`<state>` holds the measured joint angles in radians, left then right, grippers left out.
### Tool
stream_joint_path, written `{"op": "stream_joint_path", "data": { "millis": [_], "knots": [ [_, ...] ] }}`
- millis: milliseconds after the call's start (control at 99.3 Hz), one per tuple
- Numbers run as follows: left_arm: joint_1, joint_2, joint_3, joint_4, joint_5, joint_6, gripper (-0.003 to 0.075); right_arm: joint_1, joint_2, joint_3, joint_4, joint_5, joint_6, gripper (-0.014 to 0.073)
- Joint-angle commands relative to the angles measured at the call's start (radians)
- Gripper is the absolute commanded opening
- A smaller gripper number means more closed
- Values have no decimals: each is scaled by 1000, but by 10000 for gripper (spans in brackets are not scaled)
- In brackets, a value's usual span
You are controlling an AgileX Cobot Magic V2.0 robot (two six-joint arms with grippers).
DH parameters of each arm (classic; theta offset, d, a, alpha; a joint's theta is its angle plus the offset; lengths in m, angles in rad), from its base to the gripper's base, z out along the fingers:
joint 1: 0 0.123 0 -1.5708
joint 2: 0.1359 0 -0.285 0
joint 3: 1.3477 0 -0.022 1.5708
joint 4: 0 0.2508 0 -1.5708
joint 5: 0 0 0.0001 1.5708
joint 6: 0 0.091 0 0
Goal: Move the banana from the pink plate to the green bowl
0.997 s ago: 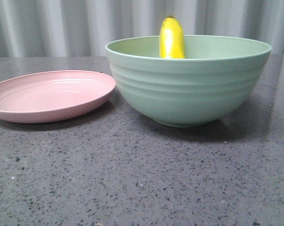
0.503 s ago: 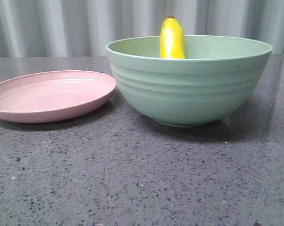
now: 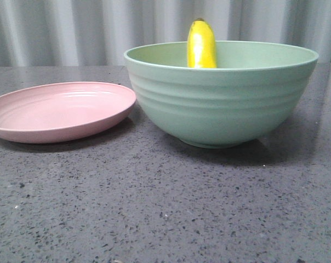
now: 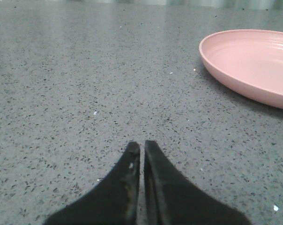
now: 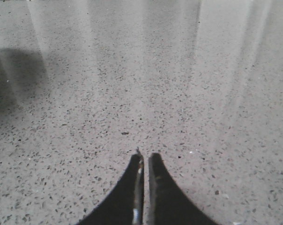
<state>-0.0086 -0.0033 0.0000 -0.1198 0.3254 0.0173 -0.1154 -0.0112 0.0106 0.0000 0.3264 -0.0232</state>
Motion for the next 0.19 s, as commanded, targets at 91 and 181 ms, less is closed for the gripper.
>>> {"op": "stream_joint_path", "data": {
  "millis": [91, 181],
  "knots": [
    [2, -27, 11, -8, -48, -6, -20, -8, -21, 20, -17, -20, 3, -70],
    [2, -27, 11, -8, -48, -6, -20, -8, -21, 20, -17, -20, 3, -70]
  ]
}}
